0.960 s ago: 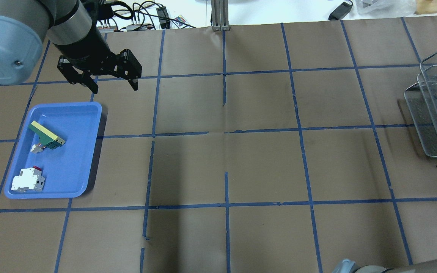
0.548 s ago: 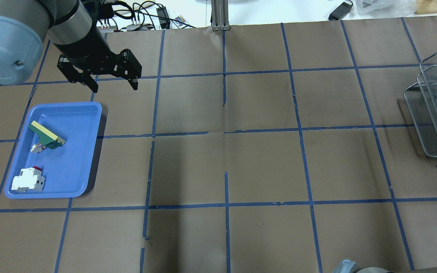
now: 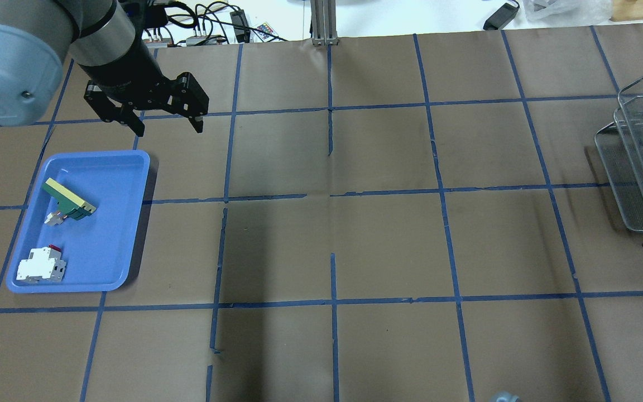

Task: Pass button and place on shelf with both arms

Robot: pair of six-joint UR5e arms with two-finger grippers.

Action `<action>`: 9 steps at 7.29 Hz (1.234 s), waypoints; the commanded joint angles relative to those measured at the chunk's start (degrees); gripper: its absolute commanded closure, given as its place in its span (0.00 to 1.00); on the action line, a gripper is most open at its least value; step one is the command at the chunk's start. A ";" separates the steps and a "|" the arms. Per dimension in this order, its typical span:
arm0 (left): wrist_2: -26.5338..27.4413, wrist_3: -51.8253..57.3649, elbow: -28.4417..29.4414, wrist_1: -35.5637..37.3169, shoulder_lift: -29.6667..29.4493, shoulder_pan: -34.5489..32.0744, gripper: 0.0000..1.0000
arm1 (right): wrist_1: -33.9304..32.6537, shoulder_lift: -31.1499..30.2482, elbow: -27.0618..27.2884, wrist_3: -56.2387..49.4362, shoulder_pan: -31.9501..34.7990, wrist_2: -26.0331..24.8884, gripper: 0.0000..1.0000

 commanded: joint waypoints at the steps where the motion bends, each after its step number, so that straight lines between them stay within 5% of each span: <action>1: 0.00 0.00 0.00 0.03 0.00 0.00 0.00 | 6.18 -3.51 -0.49 22.45 11.05 0.45 0.00; 5: 0.00 0.00 -0.09 -0.06 0.00 0.00 0.00 | 10.21 -4.39 -0.58 46.87 28.21 0.28 0.00; 9: 0.00 0.00 -0.09 0.03 0.00 0.00 0.00 | 15.69 -8.70 0.82 53.75 28.68 3.68 0.00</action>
